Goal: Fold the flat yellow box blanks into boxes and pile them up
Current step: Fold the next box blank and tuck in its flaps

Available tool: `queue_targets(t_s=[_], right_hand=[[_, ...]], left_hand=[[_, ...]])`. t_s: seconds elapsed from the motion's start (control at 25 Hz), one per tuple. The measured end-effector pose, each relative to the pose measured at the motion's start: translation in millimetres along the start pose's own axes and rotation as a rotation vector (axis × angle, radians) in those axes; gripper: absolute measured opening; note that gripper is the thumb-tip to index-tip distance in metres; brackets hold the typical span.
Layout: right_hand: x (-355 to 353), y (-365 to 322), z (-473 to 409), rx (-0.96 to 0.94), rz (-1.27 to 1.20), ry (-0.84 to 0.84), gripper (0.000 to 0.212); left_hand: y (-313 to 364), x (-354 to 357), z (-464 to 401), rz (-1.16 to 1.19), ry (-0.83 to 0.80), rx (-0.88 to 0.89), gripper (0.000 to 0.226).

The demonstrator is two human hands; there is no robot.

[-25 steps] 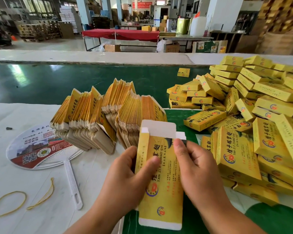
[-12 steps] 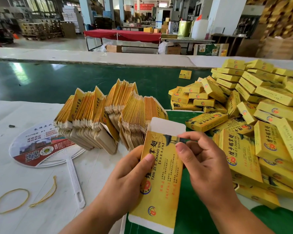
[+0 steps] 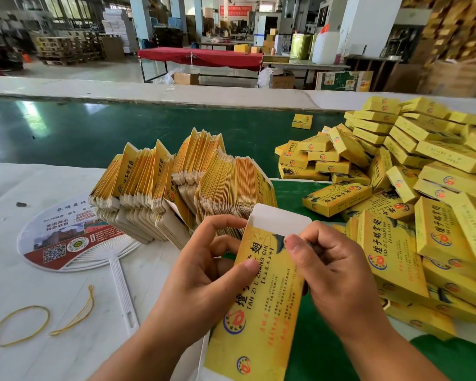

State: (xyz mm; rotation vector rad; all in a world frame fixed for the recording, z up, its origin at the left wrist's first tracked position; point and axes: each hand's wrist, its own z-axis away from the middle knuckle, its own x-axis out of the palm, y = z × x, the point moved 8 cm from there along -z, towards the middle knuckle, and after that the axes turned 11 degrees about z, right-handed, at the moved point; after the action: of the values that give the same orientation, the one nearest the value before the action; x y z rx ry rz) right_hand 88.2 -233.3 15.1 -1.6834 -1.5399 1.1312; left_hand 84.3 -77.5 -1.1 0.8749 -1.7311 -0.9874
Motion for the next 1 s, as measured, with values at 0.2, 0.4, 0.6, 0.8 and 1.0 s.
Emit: queue_targets(t_s=[0.2, 0.4, 0.6, 0.8, 1.0], right_hand=[[4, 2, -1, 0.049, 0.017, -0.076, 0.03], [3, 4, 0, 0.071, 0.054, -0.065, 0.033], [6, 1, 1, 0.064, 0.097, -0.091, 0.037], [10, 1, 3, 0.057, 0.127, -0.121, 0.037], [4, 17, 1, 0.213, 0.023, -0.097, 0.034]], left_hand=[[-1, 1, 0, -0.012, -0.076, -0.018, 0.051], [-6, 2, -1, -0.034, -0.12, -0.051, 0.036], [-10, 0, -2, -0.114, -0.112, -0.118, 0.022], [-6, -3, -2, -0.252, -0.081, -0.07, 0.026], [2, -18, -5, -0.06, 0.116, 0.009, 0.032]])
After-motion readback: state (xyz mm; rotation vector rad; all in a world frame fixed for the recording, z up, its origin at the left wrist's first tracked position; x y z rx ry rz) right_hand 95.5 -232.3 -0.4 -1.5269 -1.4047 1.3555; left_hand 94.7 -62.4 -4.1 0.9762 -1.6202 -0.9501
